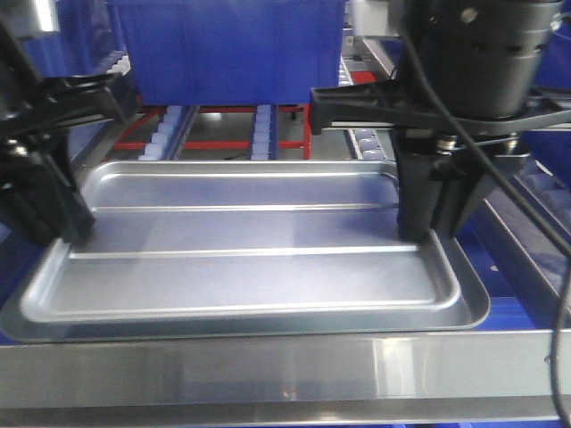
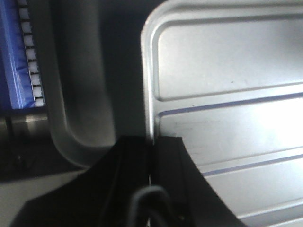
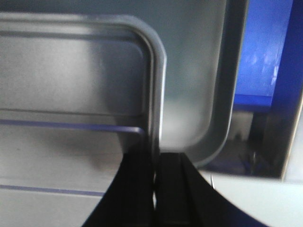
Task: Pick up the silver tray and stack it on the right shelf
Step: 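Lower the silver tray with both grippers onto the grey tray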
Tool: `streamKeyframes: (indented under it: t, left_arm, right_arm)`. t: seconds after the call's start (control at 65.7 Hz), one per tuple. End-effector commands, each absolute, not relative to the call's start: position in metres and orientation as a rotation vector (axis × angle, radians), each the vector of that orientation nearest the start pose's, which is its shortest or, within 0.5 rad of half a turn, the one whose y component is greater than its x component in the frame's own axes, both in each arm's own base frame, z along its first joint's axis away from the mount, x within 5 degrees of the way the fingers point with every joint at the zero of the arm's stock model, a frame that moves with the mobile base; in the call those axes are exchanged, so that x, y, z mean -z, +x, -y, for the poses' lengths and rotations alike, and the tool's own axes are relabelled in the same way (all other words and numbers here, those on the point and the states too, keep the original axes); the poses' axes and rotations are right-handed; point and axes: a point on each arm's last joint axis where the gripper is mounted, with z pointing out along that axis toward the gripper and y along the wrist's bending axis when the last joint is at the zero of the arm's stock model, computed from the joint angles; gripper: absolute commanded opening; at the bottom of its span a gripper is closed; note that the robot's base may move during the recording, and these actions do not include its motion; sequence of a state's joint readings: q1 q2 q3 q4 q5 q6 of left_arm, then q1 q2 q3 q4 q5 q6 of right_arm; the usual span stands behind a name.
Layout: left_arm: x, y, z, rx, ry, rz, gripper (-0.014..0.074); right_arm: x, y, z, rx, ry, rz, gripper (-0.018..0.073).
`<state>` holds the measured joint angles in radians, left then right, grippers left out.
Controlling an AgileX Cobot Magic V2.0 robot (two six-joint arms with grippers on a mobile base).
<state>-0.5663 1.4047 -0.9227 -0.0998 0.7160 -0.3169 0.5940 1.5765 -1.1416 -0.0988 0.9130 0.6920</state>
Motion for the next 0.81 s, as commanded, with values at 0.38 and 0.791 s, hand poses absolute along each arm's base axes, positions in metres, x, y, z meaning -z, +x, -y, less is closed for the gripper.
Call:
streamKeyframes:
  t: [0.38, 0.791]
  left_arm:
    - [-0.237, 0.297, 0.181, 0.504, 0.244, -2.653, -0.0092]
    - [-0.233, 0.299, 0.182, 0.499, 0.246, -2.669, -0.0092]
  right_arm:
    - [-0.249, 0.326, -0.189, -0.325, 0.096, -2.667, 0.0060]
    - [-0.248, 0.328, -0.190, -0.329, 0.095, -2.662, 0.0060]
